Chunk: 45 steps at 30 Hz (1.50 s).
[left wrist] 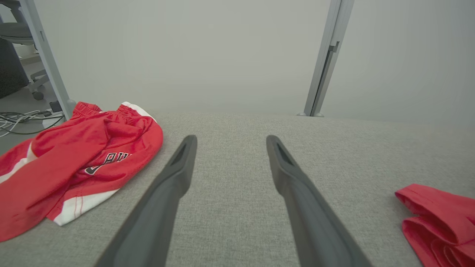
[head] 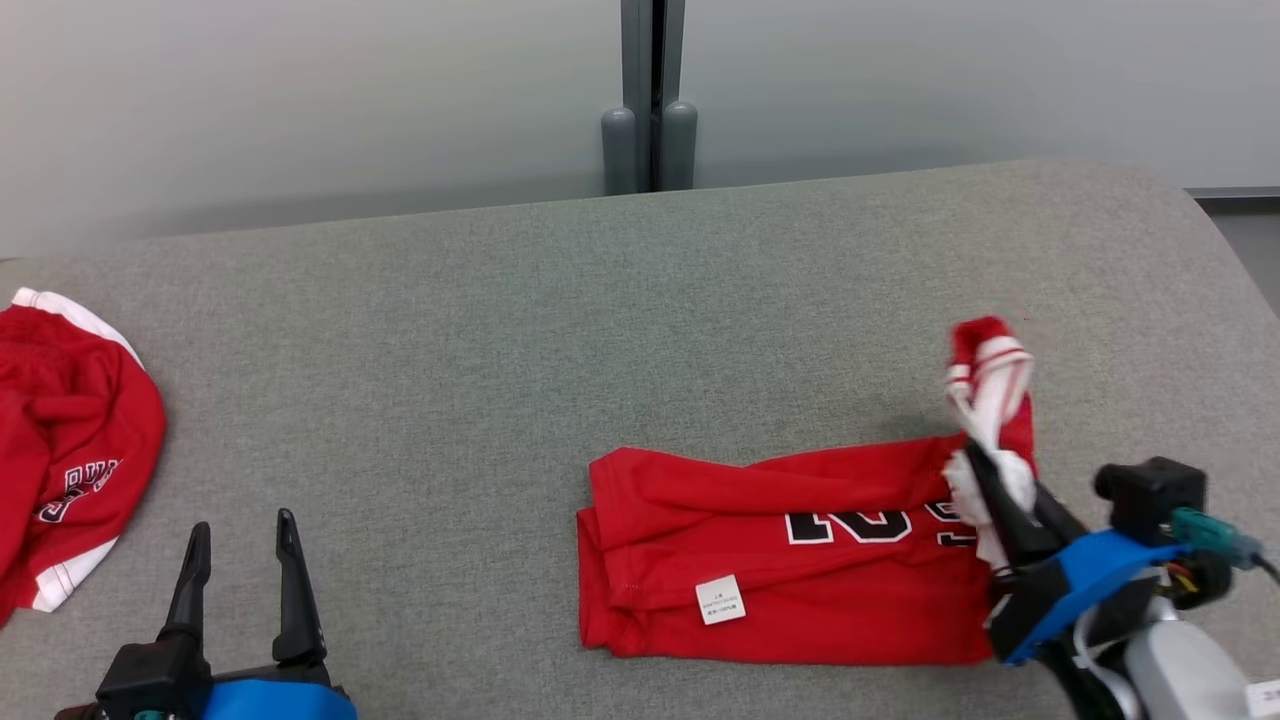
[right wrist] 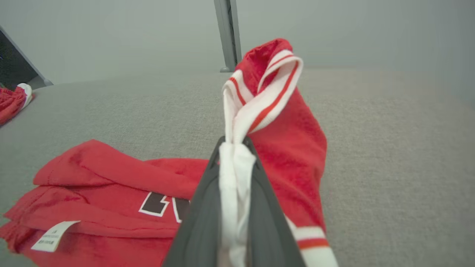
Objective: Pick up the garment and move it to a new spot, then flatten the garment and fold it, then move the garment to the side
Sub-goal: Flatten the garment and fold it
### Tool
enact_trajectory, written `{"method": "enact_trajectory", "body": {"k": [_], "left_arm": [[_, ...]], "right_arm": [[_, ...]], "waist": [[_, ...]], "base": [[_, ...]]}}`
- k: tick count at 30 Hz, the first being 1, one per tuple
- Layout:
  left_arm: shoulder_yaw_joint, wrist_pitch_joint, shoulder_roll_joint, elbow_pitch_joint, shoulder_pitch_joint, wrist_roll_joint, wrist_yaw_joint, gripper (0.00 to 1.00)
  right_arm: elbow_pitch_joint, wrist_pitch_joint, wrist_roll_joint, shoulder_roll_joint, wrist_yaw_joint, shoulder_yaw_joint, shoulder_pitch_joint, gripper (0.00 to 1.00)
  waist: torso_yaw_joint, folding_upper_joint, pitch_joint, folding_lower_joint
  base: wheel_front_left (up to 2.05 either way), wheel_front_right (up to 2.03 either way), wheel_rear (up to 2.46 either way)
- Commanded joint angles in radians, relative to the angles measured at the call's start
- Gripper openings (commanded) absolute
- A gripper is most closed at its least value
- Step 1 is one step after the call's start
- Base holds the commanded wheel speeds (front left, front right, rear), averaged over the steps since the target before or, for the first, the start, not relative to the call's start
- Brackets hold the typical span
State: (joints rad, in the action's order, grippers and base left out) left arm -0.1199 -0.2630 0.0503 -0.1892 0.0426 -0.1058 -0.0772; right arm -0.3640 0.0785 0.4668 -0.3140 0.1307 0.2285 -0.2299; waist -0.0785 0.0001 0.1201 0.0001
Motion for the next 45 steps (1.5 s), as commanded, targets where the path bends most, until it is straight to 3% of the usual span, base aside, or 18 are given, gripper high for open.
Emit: {"method": "enact_trajectory", "body": {"k": [1,10,16,23,24,25,26,27,33,38,45], "left_arm": [[0.003,-0.002,0.000,0.004,-0.017,-0.005,0.005,1.00],[0.015,-0.002,0.000,-0.005,-0.038,0.002,0.000,1.00],[0.023,-0.002,0.000,-0.010,-0.051,-0.001,-0.002,1.00],[0.035,-0.002,0.000,-0.020,-0.070,-0.007,-0.007,1.00],[0.037,-0.002,0.000,-0.021,-0.073,-0.008,-0.006,1.00],[0.039,-0.002,0.000,-0.022,-0.073,-0.007,-0.005,1.00],[0.039,-0.002,0.000,-0.022,-0.073,-0.007,-0.005,1.00],[0.040,-0.002,0.000,-0.023,-0.072,-0.008,-0.005,1.00],[0.026,-0.002,0.000,-0.025,-0.058,-0.008,-0.004,1.00],[0.025,-0.002,0.000,-0.021,-0.048,-0.003,-0.003,1.00],[0.042,-0.002,0.000,-0.027,-0.042,0.006,-0.001,1.00]], "right_arm": [[0.039,-0.013,-0.011,0.020,0.000,0.016,0.015,0.00],[0.138,-0.066,-0.021,0.164,0.000,0.165,-0.021,0.00],[0.082,-0.055,-0.009,0.230,0.000,0.248,-0.069,0.00],[-0.013,-0.019,0.028,0.261,0.000,0.306,-0.117,0.00],[-0.051,0.001,0.034,0.262,0.000,0.319,-0.136,0.03],[-0.066,0.013,0.041,0.262,0.000,0.325,-0.144,0.59],[-0.066,0.013,0.041,0.262,0.000,0.325,-0.144,0.59],[-0.078,0.023,0.057,0.263,0.000,0.335,-0.148,1.00],[-0.132,0.109,0.079,0.262,0.000,0.326,-0.188,1.00],[-0.141,0.175,0.014,0.226,0.000,0.180,-0.198,1.00],[-0.050,0.187,-0.073,0.173,0.000,0.001,-0.117,1.00]], "waist": [[0.002,-0.0001,0.003,-0.0001],[0.024,-0.0001,0.015,-0.0001],[0.042,-0.0001,0.024,-0.0001],[0.066,-0.0001,0.035,-0.0001],[0.070,-0.0001,0.037,-0.0001],[0.072,-0.0001,0.037,-0.0001],[0.072,-0.0001,0.037,-0.0001],[0.073,-0.0001,0.038,-0.0001],[0.066,-0.0001,0.030,-0.0001],[0.046,-0.0001,0.005,-0.0001],[0.026,-0.0001,-0.027,-0.0001]], "base": [[0.00,0.00,0.00],[0.00,0.00,0.00],[0.00,0.00,0.00],[0.00,0.00,0.00],[0.00,0.00,0.00],[0.00,0.00,0.00],[0.00,0.00,0.00],[0.00,0.00,0.00],[0.00,0.00,0.00],[0.00,0.00,0.00],[0.00,0.00,0.00]]}}
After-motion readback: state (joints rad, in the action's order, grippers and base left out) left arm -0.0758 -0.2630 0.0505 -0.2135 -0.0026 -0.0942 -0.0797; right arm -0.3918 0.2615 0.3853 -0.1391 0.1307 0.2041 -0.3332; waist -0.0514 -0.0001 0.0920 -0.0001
